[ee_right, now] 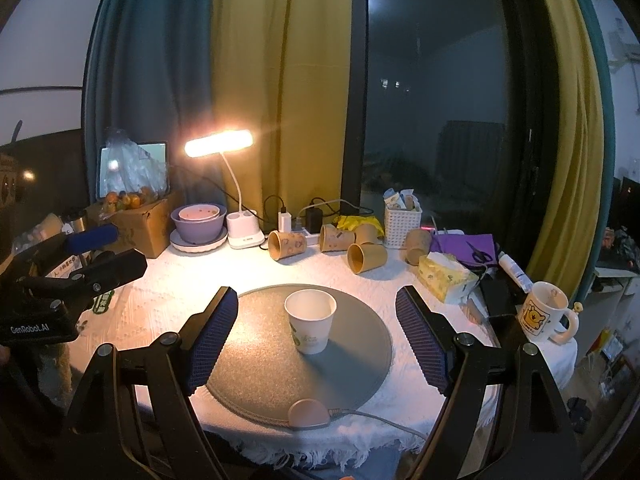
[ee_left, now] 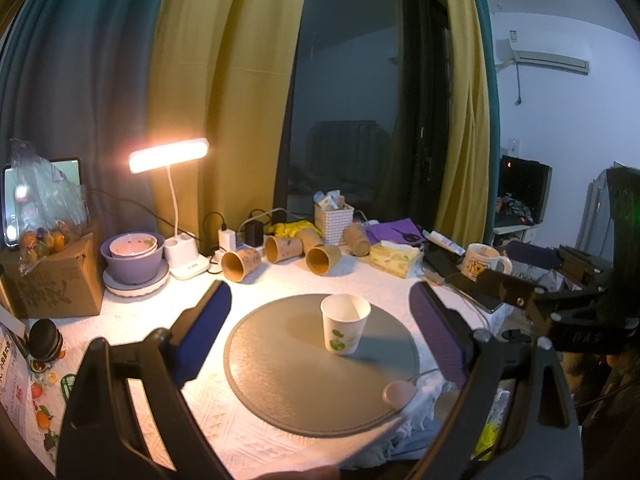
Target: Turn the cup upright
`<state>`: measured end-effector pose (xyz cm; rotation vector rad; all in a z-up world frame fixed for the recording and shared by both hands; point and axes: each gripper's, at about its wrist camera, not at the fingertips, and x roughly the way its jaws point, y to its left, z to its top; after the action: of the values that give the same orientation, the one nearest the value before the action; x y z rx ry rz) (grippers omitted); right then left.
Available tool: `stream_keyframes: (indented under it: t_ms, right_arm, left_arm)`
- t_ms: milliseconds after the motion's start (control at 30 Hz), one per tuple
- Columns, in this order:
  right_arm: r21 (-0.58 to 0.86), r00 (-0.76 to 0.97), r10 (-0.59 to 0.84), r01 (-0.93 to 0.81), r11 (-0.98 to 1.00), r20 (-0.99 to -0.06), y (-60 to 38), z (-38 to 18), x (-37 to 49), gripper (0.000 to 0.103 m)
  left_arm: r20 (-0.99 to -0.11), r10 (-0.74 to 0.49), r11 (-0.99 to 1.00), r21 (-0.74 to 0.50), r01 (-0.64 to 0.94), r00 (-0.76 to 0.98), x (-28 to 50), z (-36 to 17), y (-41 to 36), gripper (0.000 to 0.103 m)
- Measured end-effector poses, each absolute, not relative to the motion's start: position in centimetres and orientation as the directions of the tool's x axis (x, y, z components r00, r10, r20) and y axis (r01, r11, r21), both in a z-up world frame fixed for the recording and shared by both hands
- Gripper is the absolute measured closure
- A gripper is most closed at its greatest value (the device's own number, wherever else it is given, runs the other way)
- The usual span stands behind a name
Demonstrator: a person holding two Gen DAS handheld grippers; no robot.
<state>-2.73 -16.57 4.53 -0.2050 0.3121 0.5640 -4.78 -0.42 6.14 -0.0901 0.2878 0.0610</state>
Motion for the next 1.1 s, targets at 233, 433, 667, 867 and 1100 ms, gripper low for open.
stream_keyframes:
  t_ms: [233,433,667,867,1100]
  right_arm:
    - [-0.105,0.800,0.490,-0.552,0.827,-0.346,-16.6,4.4,-2.7,0.019]
    - [-0.105,0.799,0.492,-0.554,0.826,-0.346,-16.6,4.5,-2.7,0.019]
    - [-0.105,0.800,0.491,-0.553,0.827,-0.346,-16.6,4.5,-2.7,0.019]
    - [-0.105,0.800,0.490,-0.552,0.827,-0.348,-16.5,4.5,-2.6,0.019]
    - [-0.104,0.798,0.490,-0.553,0.827,-0.350,-16.6,4.3,-2.5,0.019]
  left_arm:
    - [-0.283,0.044,0.994,-0.081,-0.069,0.958,-4.8,6.1,-0.8,0.012]
    - [-0.279,0.041,0.994,-0.084,-0.067,0.959,-5.0,6.1,-1.2,0.012]
    - [-0.279,0.038,0.994,-0.086,-0.065,0.960,-5.1,6.0,-1.4,0.012]
    - [-0.275,0.037,0.994,-0.088,-0.064,0.961,-5.2,6.0,-1.7,0.012]
    - [-0.275,0.037,0.994,-0.089,-0.064,0.961,-5.3,6.1,-1.9,0.012]
